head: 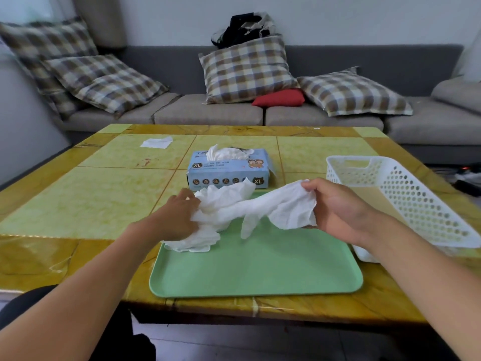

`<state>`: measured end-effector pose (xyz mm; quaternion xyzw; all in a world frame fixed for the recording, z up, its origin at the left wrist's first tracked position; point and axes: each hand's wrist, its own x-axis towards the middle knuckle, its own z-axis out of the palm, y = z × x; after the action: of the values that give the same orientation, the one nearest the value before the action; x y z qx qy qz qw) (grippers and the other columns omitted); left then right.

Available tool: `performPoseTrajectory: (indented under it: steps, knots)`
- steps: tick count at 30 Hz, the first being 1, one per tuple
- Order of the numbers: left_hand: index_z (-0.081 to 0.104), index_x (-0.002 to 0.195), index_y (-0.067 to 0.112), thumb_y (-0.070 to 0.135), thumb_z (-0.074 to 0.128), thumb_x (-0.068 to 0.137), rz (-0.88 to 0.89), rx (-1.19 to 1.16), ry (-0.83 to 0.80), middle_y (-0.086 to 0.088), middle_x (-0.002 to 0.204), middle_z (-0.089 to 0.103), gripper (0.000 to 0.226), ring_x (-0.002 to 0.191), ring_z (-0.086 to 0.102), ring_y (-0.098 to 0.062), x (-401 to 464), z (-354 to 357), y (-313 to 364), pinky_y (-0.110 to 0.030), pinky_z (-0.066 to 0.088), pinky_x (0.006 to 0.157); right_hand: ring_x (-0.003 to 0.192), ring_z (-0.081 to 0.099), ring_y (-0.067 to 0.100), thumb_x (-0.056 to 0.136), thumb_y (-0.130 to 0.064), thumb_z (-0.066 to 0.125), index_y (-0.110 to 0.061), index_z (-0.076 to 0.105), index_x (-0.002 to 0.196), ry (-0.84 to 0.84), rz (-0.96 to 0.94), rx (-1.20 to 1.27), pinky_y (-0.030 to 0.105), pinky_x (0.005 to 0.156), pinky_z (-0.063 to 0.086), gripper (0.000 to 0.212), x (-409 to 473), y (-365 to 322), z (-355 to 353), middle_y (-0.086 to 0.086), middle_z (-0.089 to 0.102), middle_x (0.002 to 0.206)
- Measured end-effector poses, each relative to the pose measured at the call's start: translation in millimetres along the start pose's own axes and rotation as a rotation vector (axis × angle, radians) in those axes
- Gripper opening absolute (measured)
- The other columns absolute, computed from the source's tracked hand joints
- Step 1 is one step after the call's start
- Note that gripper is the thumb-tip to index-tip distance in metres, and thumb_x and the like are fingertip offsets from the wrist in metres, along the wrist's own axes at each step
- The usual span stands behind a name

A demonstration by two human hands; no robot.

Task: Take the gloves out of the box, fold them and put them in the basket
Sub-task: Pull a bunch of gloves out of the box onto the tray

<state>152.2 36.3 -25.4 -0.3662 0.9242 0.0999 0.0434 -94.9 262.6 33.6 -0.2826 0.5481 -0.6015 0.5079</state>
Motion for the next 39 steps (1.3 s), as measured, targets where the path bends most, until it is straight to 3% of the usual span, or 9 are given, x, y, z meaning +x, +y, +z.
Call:
performPoseTrajectory:
  steps: [4,9,11,14,20,27,32,36,39]
  knots:
    - [0.049,0.139,0.016,0.033,0.057,0.093,-0.054,0.092,-0.017,-0.005,0.149,0.030,0.050,0.130,0.035,-0.030,0.6,-1.2,0.3,-0.038,0.036,0.108,0.076,0.072,0.019,0.102,-0.025,0.055,-0.010,0.067,0.106,0.083,-0.046,0.062,0.030,0.058,0.058,0.020,-5.8,-16.2,-12.0,0.008,0.072,0.092]
    - [0.040,0.144,0.026,0.053,0.051,0.056,-0.066,-0.140,0.154,-0.003,0.153,0.031,0.093,0.139,0.024,-0.026,-17.2,-31.6,24.6,-0.051,0.033,0.110,0.068,0.061,0.019,0.098,-0.014,0.061,-0.014,0.072,0.091,0.078,-0.046,-0.084,0.029,0.059,0.050,0.013,-2.0,-17.8,-15.0,0.007,0.066,0.082]
    - [0.034,0.149,0.033,0.061,0.061,0.057,0.119,-0.404,0.265,0.006,0.157,0.030,0.100,0.142,0.026,-0.016,-28.9,-41.8,51.1,-0.047,0.032,0.113,0.084,0.058,0.025,0.091,-0.015,0.068,-0.016,0.076,0.095,0.002,-0.009,-0.122,0.035,0.072,0.043,0.009,-0.4,-14.5,-6.5,0.013,0.064,0.097]
    - [0.031,0.150,0.042,0.054,0.088,0.059,0.274,-0.951,0.039,0.019,0.149,0.045,0.108,0.135,0.043,0.000,-39.8,-46.1,115.1,-0.033,0.040,0.109,0.089,0.060,0.028,0.082,-0.020,0.073,-0.013,0.074,0.104,-0.108,0.023,-0.099,0.039,0.077,0.046,0.023,-0.6,-14.4,2.9,0.015,0.065,0.105]
    - [0.067,0.117,0.002,0.014,0.073,0.087,0.242,-1.319,-0.107,-0.010,0.107,0.075,0.033,0.095,0.071,-0.023,-20.9,-35.7,146.6,-0.036,0.060,0.079,0.085,0.072,0.023,0.081,-0.006,0.075,-0.009,0.066,0.116,0.025,-0.032,-0.096,0.032,0.069,0.059,0.036,-1.6,-26.9,1.4,0.013,0.076,0.103]
    - [0.067,0.106,0.008,0.016,0.063,0.097,0.161,-1.350,-0.108,-0.012,0.092,0.075,0.013,0.074,0.068,-0.020,-14.7,-30.8,136.8,-0.025,0.053,0.059,0.084,0.073,0.023,0.089,-0.005,0.070,-0.009,0.071,0.111,0.170,-0.092,-0.005,0.031,0.068,0.062,0.023,-3.8,-29.5,-18.9,0.016,0.075,0.104]
    - [0.071,0.091,0.014,0.016,0.055,0.101,0.174,-1.348,-0.059,-0.007,0.093,0.074,0.019,0.084,0.067,-0.020,-8.1,-26.9,128.1,-0.029,0.055,0.081,0.098,0.068,0.029,0.091,-0.009,0.068,-0.012,0.073,0.112,0.164,-0.146,-0.073,0.044,0.094,0.054,0.022,0.4,-35.4,-9.5,0.019,0.073,0.114]
    - [0.069,0.094,0.017,0.013,0.056,0.101,0.132,-1.401,0.012,-0.009,0.089,0.073,0.015,0.080,0.063,-0.025,-6.4,-26.9,124.8,-0.036,0.048,0.075,0.076,0.062,0.025,0.096,-0.011,0.066,-0.016,0.073,0.109,0.224,-0.284,-0.302,0.028,0.059,0.050,0.016,-3.4,-41.3,0.3,0.008,0.075,0.087]
    - [0.065,0.106,0.016,0.016,0.065,0.097,0.114,-1.375,0.124,-0.006,0.087,0.072,0.009,0.078,0.063,-0.022,-7.8,-30.7,126.4,-0.028,0.051,0.068,0.066,0.058,0.023,0.096,-0.007,0.066,-0.010,0.073,0.111,0.268,-0.474,-0.439,0.026,0.054,0.048,0.017,-8.2,-43.2,3.4,0.017,0.073,0.080]
